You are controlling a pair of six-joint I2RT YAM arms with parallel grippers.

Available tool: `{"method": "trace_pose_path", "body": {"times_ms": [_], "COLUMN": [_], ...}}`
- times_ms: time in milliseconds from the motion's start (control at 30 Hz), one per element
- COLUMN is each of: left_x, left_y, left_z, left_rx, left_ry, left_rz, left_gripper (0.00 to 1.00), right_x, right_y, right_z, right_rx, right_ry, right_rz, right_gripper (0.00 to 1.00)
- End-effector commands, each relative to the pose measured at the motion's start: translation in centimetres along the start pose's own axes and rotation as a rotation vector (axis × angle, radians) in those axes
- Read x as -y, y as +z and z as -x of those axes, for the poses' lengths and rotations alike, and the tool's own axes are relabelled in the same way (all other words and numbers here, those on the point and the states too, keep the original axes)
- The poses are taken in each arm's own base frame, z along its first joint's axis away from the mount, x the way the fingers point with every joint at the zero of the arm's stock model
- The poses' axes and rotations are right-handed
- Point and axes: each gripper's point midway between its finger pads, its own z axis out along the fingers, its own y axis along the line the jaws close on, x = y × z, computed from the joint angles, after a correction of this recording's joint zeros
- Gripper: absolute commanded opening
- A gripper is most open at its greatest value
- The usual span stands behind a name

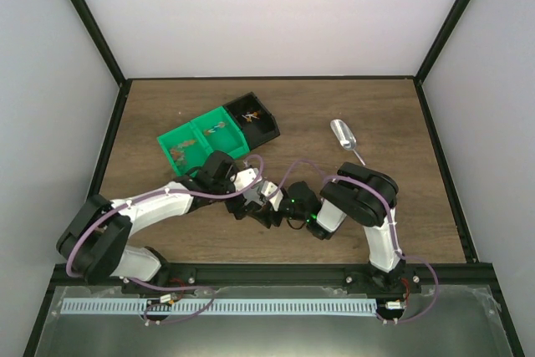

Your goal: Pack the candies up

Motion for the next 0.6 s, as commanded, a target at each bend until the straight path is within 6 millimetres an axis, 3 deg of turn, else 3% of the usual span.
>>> {"method": "trace_pose_path", "body": {"times_ms": [0, 333, 567], "left_x": [-0.6, -0.6, -0.1], "left_y": [0.2, 0.2, 0.2], "left_z": [0.9, 2.2, 0.7], "left_rx": [0.017, 0.054, 0.002], "left_ry": [-0.004, 0.033, 0.139], "left_rz": [0.027, 0.015, -0.039], "left_gripper": [1.00, 0.96, 0.85], "right_x": [0.1, 0.0, -0.9], "right_y": [-0.5, -0.5, -0.8], "right_z": [-3.9, -3.9, -4.2], "right_rx": [-0.128, -0.129, -0.136], "right_ry": [0.047, 0.046, 0.036], "right_rz": [-0.014, -0.006, 0.036], "right_gripper": [0.49, 0.49, 0.47]}}
